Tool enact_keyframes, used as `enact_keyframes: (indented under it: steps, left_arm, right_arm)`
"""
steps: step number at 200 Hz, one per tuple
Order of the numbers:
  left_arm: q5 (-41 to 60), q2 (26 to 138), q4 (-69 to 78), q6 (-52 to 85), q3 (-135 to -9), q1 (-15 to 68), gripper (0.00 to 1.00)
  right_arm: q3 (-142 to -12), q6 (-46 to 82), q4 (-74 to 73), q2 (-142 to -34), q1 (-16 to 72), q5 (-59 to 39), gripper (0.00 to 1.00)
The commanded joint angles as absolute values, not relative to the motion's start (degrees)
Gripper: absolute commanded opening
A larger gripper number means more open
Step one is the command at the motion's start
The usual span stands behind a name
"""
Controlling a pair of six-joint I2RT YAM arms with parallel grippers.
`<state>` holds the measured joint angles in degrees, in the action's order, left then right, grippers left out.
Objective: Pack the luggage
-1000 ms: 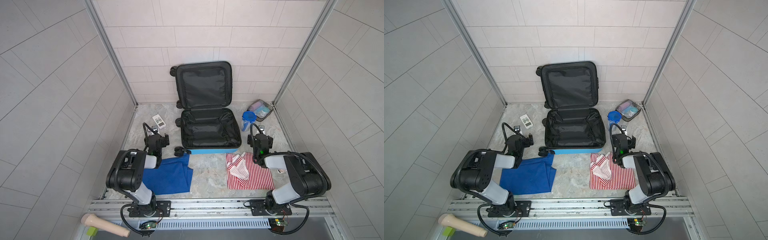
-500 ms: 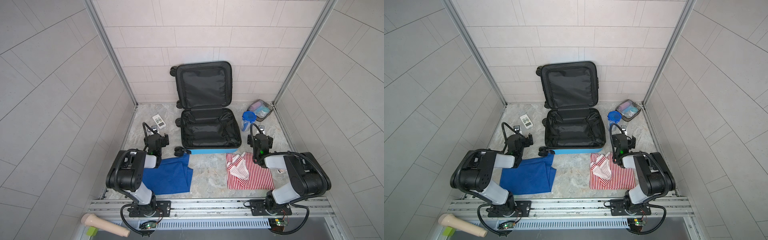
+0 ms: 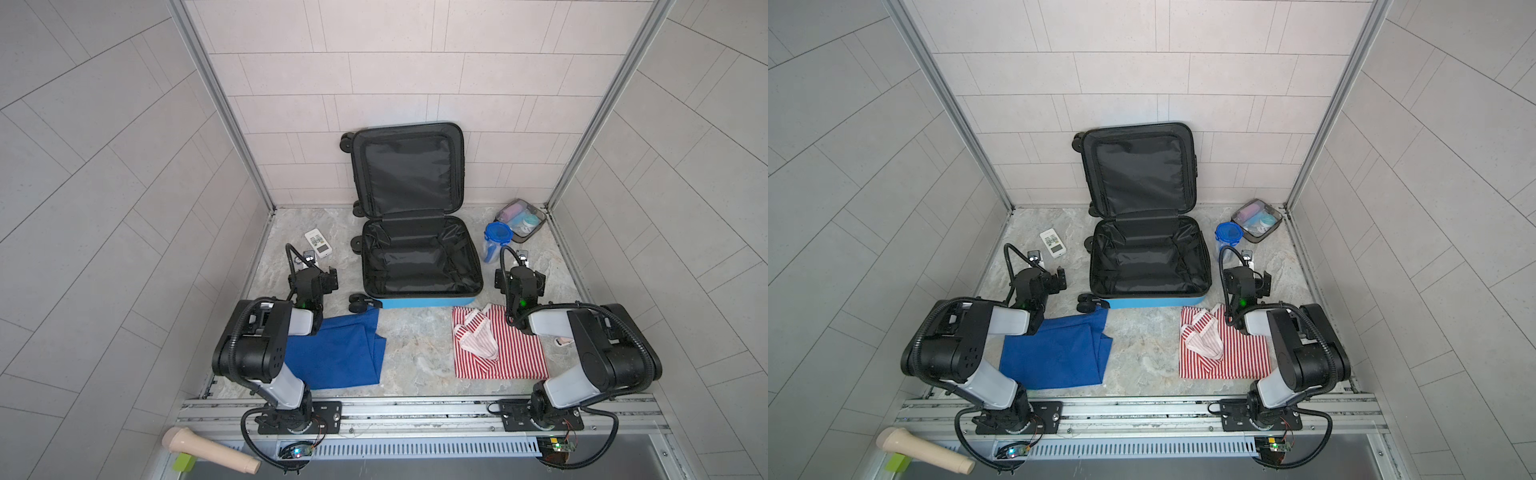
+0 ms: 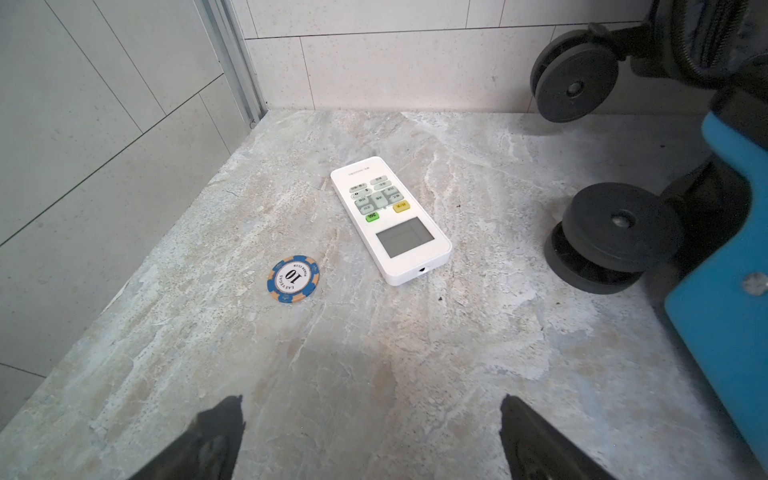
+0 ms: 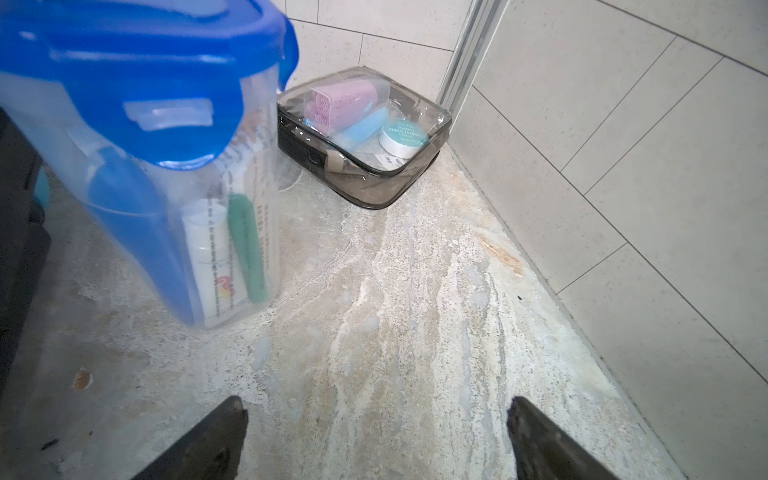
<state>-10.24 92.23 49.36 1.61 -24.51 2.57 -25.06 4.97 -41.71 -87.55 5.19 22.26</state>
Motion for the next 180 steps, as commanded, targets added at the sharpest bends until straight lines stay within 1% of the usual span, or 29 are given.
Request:
enact_keyframes:
  steps: [1, 180]
  left_arm:
    - [-10.0, 92.7, 49.3, 1.2, -25.5, 2.1, 1.0]
    - [-9.3, 91.1, 51.7, 1.1, -23.6, 2.2, 1.0]
  right_arm:
    - [-25.8, 5.4, -41.0, -87.8, 4.9, 22.6, 0.99]
    - [-24.0, 5.2, -43.0, -86.6, 5.1, 22.8, 0.99]
